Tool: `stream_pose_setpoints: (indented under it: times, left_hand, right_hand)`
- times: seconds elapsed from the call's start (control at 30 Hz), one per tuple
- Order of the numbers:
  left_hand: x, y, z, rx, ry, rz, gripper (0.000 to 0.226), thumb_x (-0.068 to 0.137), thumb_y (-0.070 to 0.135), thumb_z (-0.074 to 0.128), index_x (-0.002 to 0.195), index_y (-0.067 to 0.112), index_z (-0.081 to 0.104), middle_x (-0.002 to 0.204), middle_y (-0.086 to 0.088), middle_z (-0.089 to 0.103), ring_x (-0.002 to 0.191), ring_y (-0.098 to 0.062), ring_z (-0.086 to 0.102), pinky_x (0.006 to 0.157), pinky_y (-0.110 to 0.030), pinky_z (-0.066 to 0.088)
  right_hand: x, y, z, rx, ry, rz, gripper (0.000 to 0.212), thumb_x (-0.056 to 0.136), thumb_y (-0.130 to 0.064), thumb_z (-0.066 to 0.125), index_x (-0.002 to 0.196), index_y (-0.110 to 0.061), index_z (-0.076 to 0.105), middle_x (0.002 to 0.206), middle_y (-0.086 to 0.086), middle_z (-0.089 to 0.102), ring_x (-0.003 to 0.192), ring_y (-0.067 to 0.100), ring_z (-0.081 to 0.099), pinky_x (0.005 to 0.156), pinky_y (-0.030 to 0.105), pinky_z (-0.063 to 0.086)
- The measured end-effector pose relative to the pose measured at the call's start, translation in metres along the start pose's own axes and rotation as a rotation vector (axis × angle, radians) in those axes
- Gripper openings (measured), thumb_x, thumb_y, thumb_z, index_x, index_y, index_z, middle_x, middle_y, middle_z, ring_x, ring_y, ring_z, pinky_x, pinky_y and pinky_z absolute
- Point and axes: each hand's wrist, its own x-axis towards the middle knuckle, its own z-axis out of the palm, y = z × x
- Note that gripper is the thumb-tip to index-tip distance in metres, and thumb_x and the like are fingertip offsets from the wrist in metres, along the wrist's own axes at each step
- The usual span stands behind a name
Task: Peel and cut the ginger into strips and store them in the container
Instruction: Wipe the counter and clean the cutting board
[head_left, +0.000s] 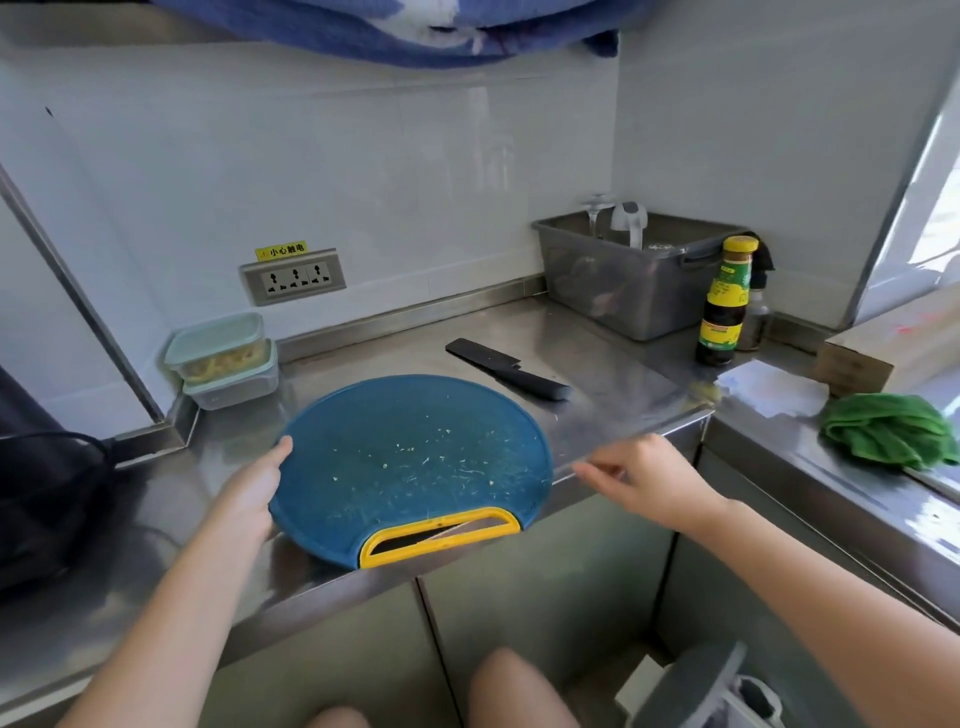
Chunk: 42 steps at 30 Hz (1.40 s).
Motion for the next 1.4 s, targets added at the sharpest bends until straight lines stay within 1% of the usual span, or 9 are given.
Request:
stream_pose_setpoints:
  times: [0.17, 0.4, 0.53, 0.7, 0.77, 0.83, 0.97, 1.27, 1.4]
  left_hand:
    - [-0.026, -0.009, 0.031, 0.044, -0.090, 0.044, 0.040, 0.087, 0.048, 0.061, 0.113, 0.018, 0.064, 0.108, -0.006, 0.069, 0.092, -0.027, 0.067, 0.069, -0.040, 0.053]
    - [-0.086, -0.038, 0.104, 0.190, -0.358, 0.106, 0.033, 0.090, 0.045, 0.057, 0.101, 0.015, 0.066, 0.095, -0.005, 0.071, 0.083, -0.022, 0.067, 0.073, -0.034, 0.053]
    - [-0.116, -0.065, 0.139, 0.247, -0.472, 0.173, 0.026, 0.093, 0.039, 0.055, 0.097, 0.016, 0.068, 0.083, 0.000, 0.073, 0.076, -0.018, 0.068, 0.068, -0.032, 0.053]
    - [-0.130, -0.113, 0.161, 0.315, -0.565, 0.254, 0.027, 0.097, 0.034, 0.049, 0.099, 0.015, 0.068, 0.096, -0.001, 0.073, 0.088, -0.016, 0.069, 0.078, -0.032, 0.054]
    - [-0.132, -0.136, 0.165, 0.316, -0.552, 0.246, 0.024, 0.097, 0.032, 0.051, 0.099, 0.016, 0.069, 0.096, -0.001, 0.074, 0.090, -0.017, 0.069, 0.082, -0.036, 0.054]
    - [-0.134, -0.157, 0.169, 0.329, -0.529, 0.245, 0.023, 0.096, 0.031, 0.052, 0.092, 0.015, 0.069, 0.090, -0.004, 0.074, 0.088, -0.023, 0.070, 0.084, -0.041, 0.055]
    - [-0.141, -0.187, 0.178, 0.340, -0.490, 0.253, 0.022, 0.097, 0.025, 0.052, 0.084, 0.016, 0.067, 0.085, -0.004, 0.072, 0.087, -0.024, 0.067, 0.082, -0.036, 0.053]
    - [-0.132, -0.193, 0.197, 0.381, -0.547, 0.161, 0.020, 0.096, 0.016, 0.054, 0.082, 0.009, 0.068, 0.083, -0.009, 0.072, 0.079, -0.022, 0.069, 0.071, -0.032, 0.054]
    - [-0.124, -0.189, 0.198, 0.464, -0.595, 0.221, 0.032, 0.095, 0.023, 0.056, 0.082, -0.005, 0.064, 0.082, -0.017, 0.068, 0.076, -0.023, 0.064, 0.070, -0.034, 0.048]
  right_hand:
    - [-0.022, -0.003, -0.037, 0.146, 0.410, 0.274, 0.023, 0.086, -0.030, 0.072, 0.069, -0.017, 0.063, 0.056, -0.007, 0.056, 0.052, 0.008, 0.049, 0.054, 0.025, 0.040]
    - [-0.075, 0.009, -0.074, 0.076, 0.443, 0.426, 0.009, 0.079, -0.011, 0.078, 0.080, -0.017, 0.070, 0.069, 0.001, 0.063, 0.063, 0.014, 0.054, 0.062, 0.028, 0.043]
    - [-0.105, 0.013, -0.072, 0.049, 0.426, 0.391, 0.010, 0.085, -0.005, 0.070, 0.090, -0.014, 0.072, 0.082, -0.006, 0.061, 0.070, 0.001, 0.056, 0.066, 0.007, 0.039]
    - [-0.143, 0.008, -0.041, 0.136, 0.417, 0.495, 0.021, 0.095, -0.010, 0.057, 0.106, -0.021, 0.071, 0.099, -0.009, 0.066, 0.080, 0.004, 0.060, 0.071, 0.013, 0.042]
    - [-0.153, -0.004, -0.026, 0.246, 0.380, 0.571, 0.030, 0.099, -0.019, 0.049, 0.126, -0.023, 0.062, 0.127, -0.008, 0.062, 0.110, -0.001, 0.057, 0.094, 0.017, 0.040]
    - [-0.163, -0.029, -0.007, 0.420, 0.266, 0.605, 0.047, 0.099, -0.033, 0.040, 0.145, -0.031, 0.036, 0.152, -0.018, 0.030, 0.141, -0.006, 0.025, 0.110, 0.006, 0.014]
    - [-0.164, -0.080, 0.030, 0.587, 0.020, 0.507, 0.052, 0.094, -0.049, 0.022, 0.142, -0.046, 0.002, 0.152, -0.032, -0.006, 0.138, -0.018, -0.014, 0.114, 0.009, -0.006]
    - [-0.170, -0.076, 0.080, 0.768, 0.065, 0.701, 0.049, 0.096, -0.056, 0.013, 0.144, -0.048, 0.005, 0.147, -0.041, -0.007, 0.138, -0.019, -0.011, 0.114, 0.011, -0.008]
    - [-0.204, -0.040, 0.106, 0.863, 0.208, 1.071, 0.055, 0.102, -0.046, 0.021, 0.153, -0.027, 0.009, 0.160, -0.016, 0.000, 0.147, 0.002, 0.000, 0.113, 0.014, -0.002]
